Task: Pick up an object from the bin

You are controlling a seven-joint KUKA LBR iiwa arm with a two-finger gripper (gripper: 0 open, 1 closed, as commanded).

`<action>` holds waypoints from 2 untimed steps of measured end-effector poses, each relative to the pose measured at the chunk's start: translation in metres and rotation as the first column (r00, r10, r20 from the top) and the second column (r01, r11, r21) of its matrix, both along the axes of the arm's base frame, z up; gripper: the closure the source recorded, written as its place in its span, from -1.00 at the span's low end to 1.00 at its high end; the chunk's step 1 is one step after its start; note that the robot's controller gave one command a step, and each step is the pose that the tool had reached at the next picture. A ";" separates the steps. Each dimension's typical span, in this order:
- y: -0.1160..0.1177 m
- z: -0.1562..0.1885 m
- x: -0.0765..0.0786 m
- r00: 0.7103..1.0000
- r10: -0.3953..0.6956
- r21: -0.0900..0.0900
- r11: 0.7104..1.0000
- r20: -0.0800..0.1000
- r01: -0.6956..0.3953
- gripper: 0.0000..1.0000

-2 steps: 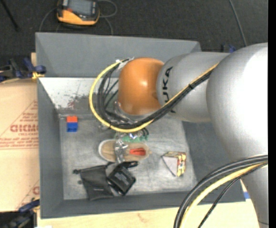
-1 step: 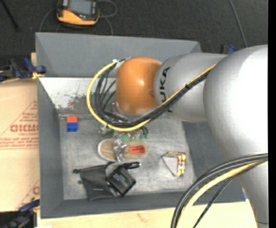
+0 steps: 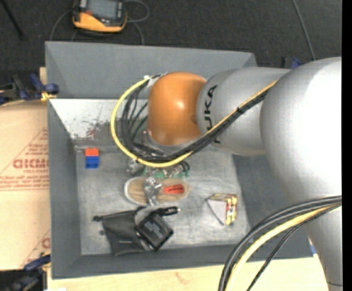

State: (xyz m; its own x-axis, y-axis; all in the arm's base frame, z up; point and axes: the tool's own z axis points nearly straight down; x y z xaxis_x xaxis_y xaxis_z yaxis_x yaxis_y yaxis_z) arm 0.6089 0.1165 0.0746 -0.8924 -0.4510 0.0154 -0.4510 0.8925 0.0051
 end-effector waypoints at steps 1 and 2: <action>-0.001 0.003 -0.002 1.000 0.004 -0.003 1.000 -0.008 -0.004 1.00; -0.001 0.015 -0.002 1.000 0.002 -0.001 1.000 0.000 -0.002 1.00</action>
Offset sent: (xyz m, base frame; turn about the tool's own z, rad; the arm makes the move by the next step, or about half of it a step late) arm 0.0001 0.0000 0.0052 0.0000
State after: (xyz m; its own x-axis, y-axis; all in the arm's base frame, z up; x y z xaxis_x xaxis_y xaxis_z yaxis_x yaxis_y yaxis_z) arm 0.6069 0.1155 0.0895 -0.8914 -0.4529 0.0157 -0.4529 0.8915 0.0046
